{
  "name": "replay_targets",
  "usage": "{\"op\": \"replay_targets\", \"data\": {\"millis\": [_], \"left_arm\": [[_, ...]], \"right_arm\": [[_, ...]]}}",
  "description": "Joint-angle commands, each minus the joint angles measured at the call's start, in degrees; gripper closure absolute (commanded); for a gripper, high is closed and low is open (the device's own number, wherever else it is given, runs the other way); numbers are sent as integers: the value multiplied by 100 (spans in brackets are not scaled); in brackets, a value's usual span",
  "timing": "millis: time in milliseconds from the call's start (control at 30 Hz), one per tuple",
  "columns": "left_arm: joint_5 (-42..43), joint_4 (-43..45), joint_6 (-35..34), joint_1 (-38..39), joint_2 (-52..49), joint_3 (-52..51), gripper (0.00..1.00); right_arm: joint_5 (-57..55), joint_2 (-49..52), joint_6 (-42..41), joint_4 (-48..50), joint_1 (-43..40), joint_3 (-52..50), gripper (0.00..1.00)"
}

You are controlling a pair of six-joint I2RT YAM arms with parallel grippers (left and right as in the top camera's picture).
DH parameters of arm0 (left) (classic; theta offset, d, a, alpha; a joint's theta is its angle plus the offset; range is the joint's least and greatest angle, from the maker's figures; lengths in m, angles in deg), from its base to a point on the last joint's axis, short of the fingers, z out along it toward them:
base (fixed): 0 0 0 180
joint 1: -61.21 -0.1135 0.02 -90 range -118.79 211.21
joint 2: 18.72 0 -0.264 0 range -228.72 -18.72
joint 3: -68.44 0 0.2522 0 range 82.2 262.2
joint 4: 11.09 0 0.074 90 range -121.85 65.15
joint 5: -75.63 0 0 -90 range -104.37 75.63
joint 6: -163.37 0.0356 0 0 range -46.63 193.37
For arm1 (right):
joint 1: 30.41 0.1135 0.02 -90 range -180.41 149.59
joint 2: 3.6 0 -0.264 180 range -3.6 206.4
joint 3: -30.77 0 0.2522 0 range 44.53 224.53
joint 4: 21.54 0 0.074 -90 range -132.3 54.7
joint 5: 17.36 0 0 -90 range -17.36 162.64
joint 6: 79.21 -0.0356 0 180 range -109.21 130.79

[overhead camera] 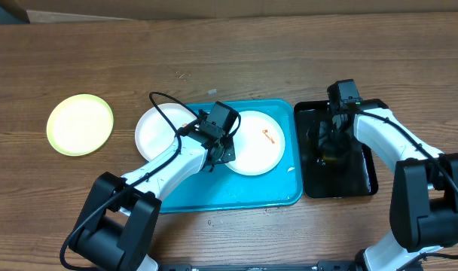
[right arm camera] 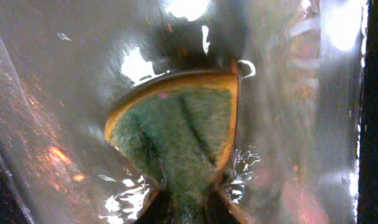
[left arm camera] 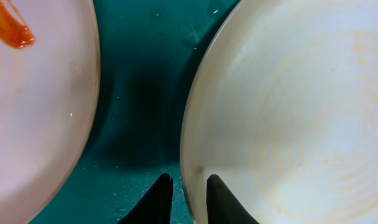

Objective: Clean dirty plates on tray and stack at the side
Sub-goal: 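Close the right gripper on the sponge's narrow end and lift it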

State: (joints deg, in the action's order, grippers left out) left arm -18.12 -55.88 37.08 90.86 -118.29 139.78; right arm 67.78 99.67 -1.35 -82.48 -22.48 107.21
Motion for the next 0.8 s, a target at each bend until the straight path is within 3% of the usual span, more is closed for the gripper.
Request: {"op": "replay_targets", "data": {"millis": [0, 133, 267, 467, 533, 600, 633, 667, 700, 767], "left_arm": [[-118, 22, 9, 37, -55, 74, 78], [-118, 20, 11, 37, -55, 74, 78], [-118, -4, 11, 37, -55, 74, 78], [-118, 7, 7, 37, -55, 74, 77], [-116, 22, 7, 37, -55, 74, 77], [-116, 22, 7, 37, -55, 74, 77], [-116, 22, 9, 37, -55, 74, 77], [-118, 22, 9, 37, -55, 74, 76], [-118, 22, 9, 37, -55, 74, 75], [-118, 22, 9, 37, -55, 74, 74]], "right_arm": [[-2, -149, 15, -293, 4, 282, 35], [-4, -149, 15, -680, 4, 651, 32], [-2, -146, 13, -719, 4, 496, 44], [0, -146, 11, -461, 4, -44, 45], [-2, -146, 11, -365, 4, -149, 96], [0, -146, 13, -363, 4, -142, 96], [-2, -149, 15, -369, 4, -107, 82], [-4, -149, 15, -372, 4, -35, 45], [-2, -149, 15, -369, -4, 46, 30], [-7, -149, 17, -365, -11, 262, 27]]}}
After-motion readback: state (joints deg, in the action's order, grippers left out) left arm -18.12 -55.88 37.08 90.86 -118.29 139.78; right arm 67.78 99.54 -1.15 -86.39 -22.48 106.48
